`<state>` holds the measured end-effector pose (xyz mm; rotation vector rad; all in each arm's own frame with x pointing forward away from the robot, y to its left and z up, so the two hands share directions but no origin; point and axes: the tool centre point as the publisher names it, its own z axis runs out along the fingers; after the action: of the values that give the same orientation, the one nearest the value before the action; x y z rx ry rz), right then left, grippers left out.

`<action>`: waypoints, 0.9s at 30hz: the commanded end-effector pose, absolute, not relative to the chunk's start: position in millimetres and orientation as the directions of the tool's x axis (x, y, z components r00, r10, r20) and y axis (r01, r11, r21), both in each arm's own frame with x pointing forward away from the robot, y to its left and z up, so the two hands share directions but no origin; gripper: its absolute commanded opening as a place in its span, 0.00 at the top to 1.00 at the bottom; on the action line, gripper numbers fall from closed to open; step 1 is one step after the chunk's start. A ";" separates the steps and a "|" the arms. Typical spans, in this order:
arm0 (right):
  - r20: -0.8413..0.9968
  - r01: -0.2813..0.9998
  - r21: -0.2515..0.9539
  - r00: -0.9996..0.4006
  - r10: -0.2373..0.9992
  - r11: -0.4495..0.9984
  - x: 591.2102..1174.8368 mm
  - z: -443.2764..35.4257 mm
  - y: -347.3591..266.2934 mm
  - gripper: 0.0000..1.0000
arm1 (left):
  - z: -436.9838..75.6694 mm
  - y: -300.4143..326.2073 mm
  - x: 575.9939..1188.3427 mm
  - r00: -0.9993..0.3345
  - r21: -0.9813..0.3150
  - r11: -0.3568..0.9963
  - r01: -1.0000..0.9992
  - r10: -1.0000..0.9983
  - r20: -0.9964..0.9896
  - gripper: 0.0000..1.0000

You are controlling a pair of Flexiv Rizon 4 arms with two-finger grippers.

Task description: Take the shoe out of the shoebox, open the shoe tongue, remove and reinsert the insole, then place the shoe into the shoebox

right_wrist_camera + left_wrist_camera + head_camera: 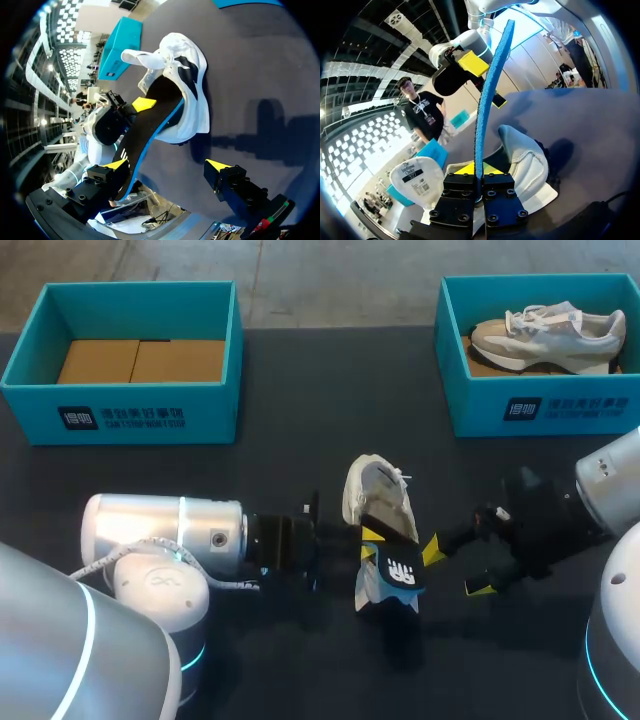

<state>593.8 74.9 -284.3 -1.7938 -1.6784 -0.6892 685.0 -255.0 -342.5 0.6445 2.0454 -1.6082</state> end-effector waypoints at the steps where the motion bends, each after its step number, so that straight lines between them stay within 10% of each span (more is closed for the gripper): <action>1: 0.711 0.997 -0.066 0.076 0.699 -0.041 592.9 -284.2 76.1 0.00 | -341.7 -253.3 682.8 -0.786 -0.761 0.205 0.615 0.085 -0.612 0.89; 9: 0.711 0.997 -0.066 0.076 0.699 -0.041 592.9 -284.2 76.1 0.00 | -342.1 -253.8 681.7 -0.784 -0.759 0.201 0.619 0.094 -0.614 0.62; 27: 0.711 0.997 -0.066 0.076 0.699 -0.041 592.9 -284.2 76.1 0.00 | -329.1 -267.5 672.6 -0.762 -0.746 0.160 0.647 0.119 -0.636 0.62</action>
<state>593.8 74.9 -284.3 -1.7938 -1.6784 -0.6892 672.3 -264.9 -329.8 0.7223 2.0088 -1.6376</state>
